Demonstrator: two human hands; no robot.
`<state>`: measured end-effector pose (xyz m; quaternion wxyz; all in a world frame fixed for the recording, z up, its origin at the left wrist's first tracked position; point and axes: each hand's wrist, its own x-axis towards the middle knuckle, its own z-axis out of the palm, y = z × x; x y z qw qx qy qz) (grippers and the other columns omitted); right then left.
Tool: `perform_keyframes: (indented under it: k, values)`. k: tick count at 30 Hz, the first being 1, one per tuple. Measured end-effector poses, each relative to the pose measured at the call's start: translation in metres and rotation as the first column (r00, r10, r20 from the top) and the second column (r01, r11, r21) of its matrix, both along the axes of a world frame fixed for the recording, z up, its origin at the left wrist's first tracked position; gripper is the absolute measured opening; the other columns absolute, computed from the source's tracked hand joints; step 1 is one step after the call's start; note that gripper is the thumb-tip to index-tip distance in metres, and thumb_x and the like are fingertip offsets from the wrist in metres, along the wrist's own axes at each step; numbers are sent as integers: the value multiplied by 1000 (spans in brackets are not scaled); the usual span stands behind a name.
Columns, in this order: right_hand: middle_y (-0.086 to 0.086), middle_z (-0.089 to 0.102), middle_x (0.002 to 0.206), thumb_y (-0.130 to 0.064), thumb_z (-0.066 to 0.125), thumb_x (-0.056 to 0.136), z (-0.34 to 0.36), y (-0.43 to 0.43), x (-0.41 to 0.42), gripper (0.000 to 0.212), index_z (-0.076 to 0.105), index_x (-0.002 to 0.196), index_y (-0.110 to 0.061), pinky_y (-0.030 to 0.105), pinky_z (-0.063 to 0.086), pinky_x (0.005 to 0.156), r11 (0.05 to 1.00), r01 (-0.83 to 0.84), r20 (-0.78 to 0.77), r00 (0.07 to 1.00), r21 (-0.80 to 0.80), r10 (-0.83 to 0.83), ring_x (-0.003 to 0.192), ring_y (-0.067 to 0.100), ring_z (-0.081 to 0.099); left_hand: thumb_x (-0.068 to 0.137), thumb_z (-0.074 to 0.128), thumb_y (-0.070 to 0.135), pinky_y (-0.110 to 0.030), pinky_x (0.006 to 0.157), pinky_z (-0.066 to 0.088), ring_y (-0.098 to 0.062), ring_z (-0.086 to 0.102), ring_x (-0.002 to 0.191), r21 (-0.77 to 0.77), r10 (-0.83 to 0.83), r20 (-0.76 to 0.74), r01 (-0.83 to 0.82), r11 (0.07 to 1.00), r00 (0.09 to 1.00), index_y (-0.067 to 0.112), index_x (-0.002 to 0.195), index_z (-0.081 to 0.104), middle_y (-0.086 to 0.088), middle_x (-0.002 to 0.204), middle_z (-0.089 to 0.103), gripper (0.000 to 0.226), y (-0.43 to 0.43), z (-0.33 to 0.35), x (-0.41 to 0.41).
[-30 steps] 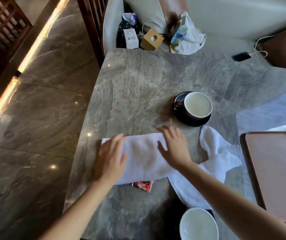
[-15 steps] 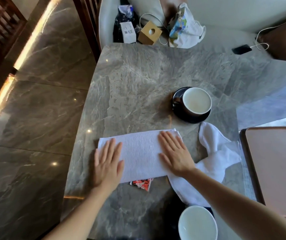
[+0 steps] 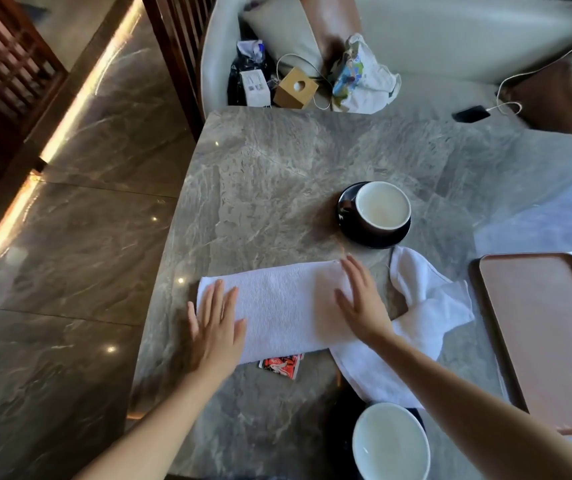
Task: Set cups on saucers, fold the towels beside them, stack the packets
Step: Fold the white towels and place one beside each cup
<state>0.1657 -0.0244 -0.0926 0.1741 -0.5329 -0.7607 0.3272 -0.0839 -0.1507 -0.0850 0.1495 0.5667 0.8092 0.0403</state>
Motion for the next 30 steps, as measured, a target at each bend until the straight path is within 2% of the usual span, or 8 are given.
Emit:
perform_keyframes:
  k: [2, 5, 9, 12, 16, 22, 28, 30]
  values:
    - [-16, 51, 128, -33, 45, 87, 12, -1, 5, 40, 43, 128, -33, 25, 44, 92, 972, 235, -95, 968, 0, -234, 112, -3, 50, 86, 56, 20, -39, 114, 13, -27, 37, 137, 189, -54, 89, 36, 981, 995, 11, 130, 49, -9, 144, 44, 46, 0, 9, 11]
    - [-12, 65, 101, -35, 43, 84, 23, 4, 16, 26, 51, 109, -35, 29, 50, 74, 933, 348, -23, 936, -91, -351, 86, 7, 61, 74, 59, 15, -30, 92, 34, -20, 56, 106, 367, -318, 185, 235, 900, 930, 13, 107, 61, -2, 110, 64, 34, 8, 29, 55]
    - [-6, 71, 91, -27, 44, 85, 29, 10, 24, 19, 57, 98, -33, 34, 55, 69, 937, 321, 200, 935, -136, -292, 82, 18, 66, 68, 65, 30, -29, 78, 49, -18, 62, 95, 269, -561, 108, 519, 811, 821, 21, 111, 56, 4, 108, 62, 45, 24, 43, 127]
    - [-4, 72, 90, -29, 48, 85, 29, 5, 26, 17, 58, 99, -28, 30, 52, 64, 969, 227, 259, 946, -97, -196, 78, 17, 66, 77, 59, 36, -36, 79, 45, -21, 52, 106, 85, -556, 71, 551, 830, 828, 18, 120, 43, -1, 118, 50, 49, 36, 37, 156]
    - [-9, 64, 75, -27, 53, 84, 26, 3, 29, 9, 55, 92, -24, 26, 51, 54, 920, 273, 152, 959, -280, -238, 56, 7, 63, 82, 57, 35, -37, 76, 43, -25, 47, 108, -61, -489, 27, 489, 870, 872, 13, 124, 36, -6, 121, 43, 52, 43, 24, 166]
    - [-4, 69, 64, -25, 40, 84, 25, 9, 29, 16, 55, 90, -25, 37, 58, 63, 915, 264, 220, 954, -306, -202, 63, 17, 67, 86, 52, 20, -39, 76, 46, -27, 47, 104, -47, -391, 91, 396, 917, 916, 20, 125, 38, -6, 118, 44, 42, 56, 17, 172]
    - [-1, 72, 82, -25, 51, 85, 26, 15, 26, 6, 54, 89, -21, 13, 44, 47, 891, 272, 167, 960, -363, -225, 59, 4, 63, 88, 44, 9, -43, 73, 53, -28, 58, 92, 85, -354, 307, 345, 935, 883, 20, 120, 50, -6, 111, 51, 34, 61, 23, 160]
    - [-3, 69, 82, -25, 60, 82, 26, 17, 24, 13, 56, 93, -19, 20, 48, 60, 878, 279, 129, 960, -389, -248, 72, 10, 66, 88, 42, 8, -44, 70, 53, -27, 60, 88, 110, -322, 374, 303, 946, 869, 19, 112, 52, -4, 108, 52, 28, 62, 24, 156]
